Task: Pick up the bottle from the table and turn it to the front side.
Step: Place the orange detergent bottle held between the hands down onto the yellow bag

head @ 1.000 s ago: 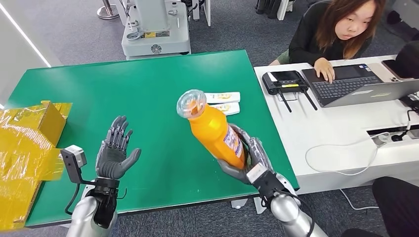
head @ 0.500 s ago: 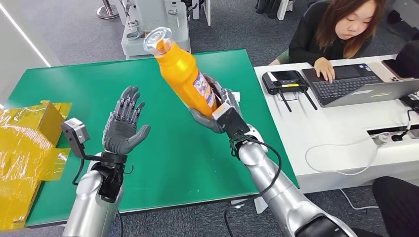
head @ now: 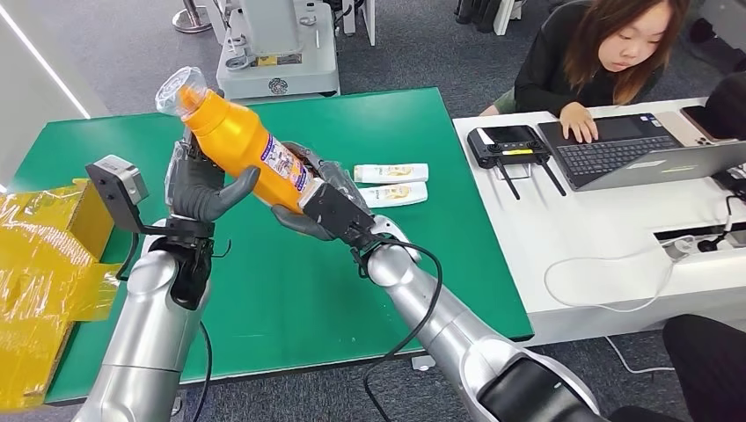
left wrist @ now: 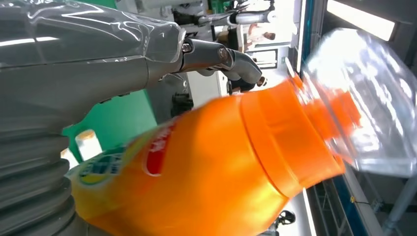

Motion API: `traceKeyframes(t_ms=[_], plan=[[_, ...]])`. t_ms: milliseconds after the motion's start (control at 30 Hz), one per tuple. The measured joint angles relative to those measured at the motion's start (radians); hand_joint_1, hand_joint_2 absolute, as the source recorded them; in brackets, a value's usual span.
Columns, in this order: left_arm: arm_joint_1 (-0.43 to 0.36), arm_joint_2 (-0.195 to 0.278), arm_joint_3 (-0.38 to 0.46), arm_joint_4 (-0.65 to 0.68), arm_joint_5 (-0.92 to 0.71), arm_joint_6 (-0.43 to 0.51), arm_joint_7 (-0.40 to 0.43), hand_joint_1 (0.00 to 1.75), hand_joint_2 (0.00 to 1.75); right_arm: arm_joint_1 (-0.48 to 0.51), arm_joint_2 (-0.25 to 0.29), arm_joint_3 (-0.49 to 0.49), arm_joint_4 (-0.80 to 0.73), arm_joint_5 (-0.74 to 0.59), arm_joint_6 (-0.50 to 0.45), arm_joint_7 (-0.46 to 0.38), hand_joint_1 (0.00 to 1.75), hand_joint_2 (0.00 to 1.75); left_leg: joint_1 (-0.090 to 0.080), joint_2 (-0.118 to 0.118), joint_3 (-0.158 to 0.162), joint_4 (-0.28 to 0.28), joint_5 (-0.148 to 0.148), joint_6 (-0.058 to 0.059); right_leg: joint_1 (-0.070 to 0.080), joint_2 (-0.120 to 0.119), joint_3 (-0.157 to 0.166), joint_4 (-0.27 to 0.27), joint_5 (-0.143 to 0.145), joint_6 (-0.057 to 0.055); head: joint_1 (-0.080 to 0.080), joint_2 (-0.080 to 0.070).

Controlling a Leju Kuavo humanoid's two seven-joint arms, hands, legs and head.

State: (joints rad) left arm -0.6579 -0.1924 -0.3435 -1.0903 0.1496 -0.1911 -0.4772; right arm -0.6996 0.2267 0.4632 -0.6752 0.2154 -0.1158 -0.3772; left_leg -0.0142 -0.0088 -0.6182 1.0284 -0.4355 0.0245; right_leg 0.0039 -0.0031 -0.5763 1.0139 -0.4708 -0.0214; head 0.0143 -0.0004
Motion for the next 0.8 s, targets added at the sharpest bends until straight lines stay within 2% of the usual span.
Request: traceKeyframes(t_ms=[167, 233, 367, 433, 567, 700, 733, 800], plan=[[-0.070, 0.000, 0.008, 0.099, -0.004, -0.020, -0.008, 0.00, 1.75, -0.011, 0.016, 0.011, 0.033, 0.029, -0.006, 0.010, 1.75, 1.75, 0.000, 0.000, 0.000, 0.000, 0.000, 0.000, 0.000, 0.000, 0.000, 0.000, 0.000, 0.000, 0.000, 0.000], [-0.111, 0.003, 0.024, 0.165, 0.029, -0.085, 0.015, 0.00, 1.75, -0.017, 0.016, 0.012, 0.050, 0.047, -0.014, 0.019, 1.75, 1.75, 0.000, -0.001, -0.001, 0.000, 0.000, 0.000, 0.000, -0.001, 0.000, 0.000, 0.000, 0.000, 0.000, 0.000], [-0.197, 0.018, 0.066, 0.313, 0.122, -0.292, 0.084, 0.00, 1.75, -0.021, 0.007, 0.011, 0.093, 0.069, -0.023, 0.018, 1.75, 1.75, 0.000, 0.000, 0.000, 0.001, 0.000, 0.000, 0.000, 0.000, 0.000, 0.000, 0.000, 0.000, 0.000, 0.000], [-0.228, 0.025, 0.081, 0.373, 0.145, -0.356, 0.104, 0.00, 1.75, -0.019, -0.001, 0.010, 0.113, 0.076, -0.027, 0.015, 1.75, 1.75, 0.000, 0.000, 0.000, 0.001, 0.000, 0.000, 0.000, 0.000, -0.001, 0.000, 0.001, 0.000, 0.000, 0.000], [-0.264, 0.032, 0.093, 0.441, 0.177, -0.415, 0.136, 0.00, 1.75, -0.007, -0.019, 0.011, 0.134, 0.095, -0.028, 0.010, 1.75, 1.75, 0.000, 0.000, -0.001, 0.001, 0.000, 0.000, 0.000, 0.000, -0.001, 0.000, 0.001, 0.000, 0.000, 0.000], [-0.268, 0.033, 0.096, 0.450, 0.183, -0.425, 0.143, 0.00, 1.75, -0.004, -0.022, 0.011, 0.136, 0.100, -0.027, 0.008, 1.75, 1.75, 0.000, 0.000, -0.001, 0.001, 0.000, 0.000, 0.000, 0.000, -0.001, 0.000, 0.001, 0.000, 0.000, 0.000], [-0.272, 0.036, 0.096, 0.460, 0.185, -0.437, 0.156, 0.27, 1.75, 0.002, -0.028, 0.012, 0.137, 0.099, -0.030, 0.007, 1.75, 1.75, 0.000, 0.000, -0.001, 0.001, 0.000, 0.000, 0.000, 0.000, -0.001, 0.000, 0.001, 0.000, 0.000, 0.000], [-0.283, 0.041, 0.096, 0.487, 0.189, -0.470, 0.187, 1.15, 1.75, 0.014, -0.043, 0.012, 0.139, 0.099, -0.040, 0.004, 1.75, 1.75, 0.000, 0.001, -0.001, 0.001, 0.000, 0.000, 0.000, 0.001, -0.002, 0.000, 0.001, 0.000, 0.000, 0.000]])
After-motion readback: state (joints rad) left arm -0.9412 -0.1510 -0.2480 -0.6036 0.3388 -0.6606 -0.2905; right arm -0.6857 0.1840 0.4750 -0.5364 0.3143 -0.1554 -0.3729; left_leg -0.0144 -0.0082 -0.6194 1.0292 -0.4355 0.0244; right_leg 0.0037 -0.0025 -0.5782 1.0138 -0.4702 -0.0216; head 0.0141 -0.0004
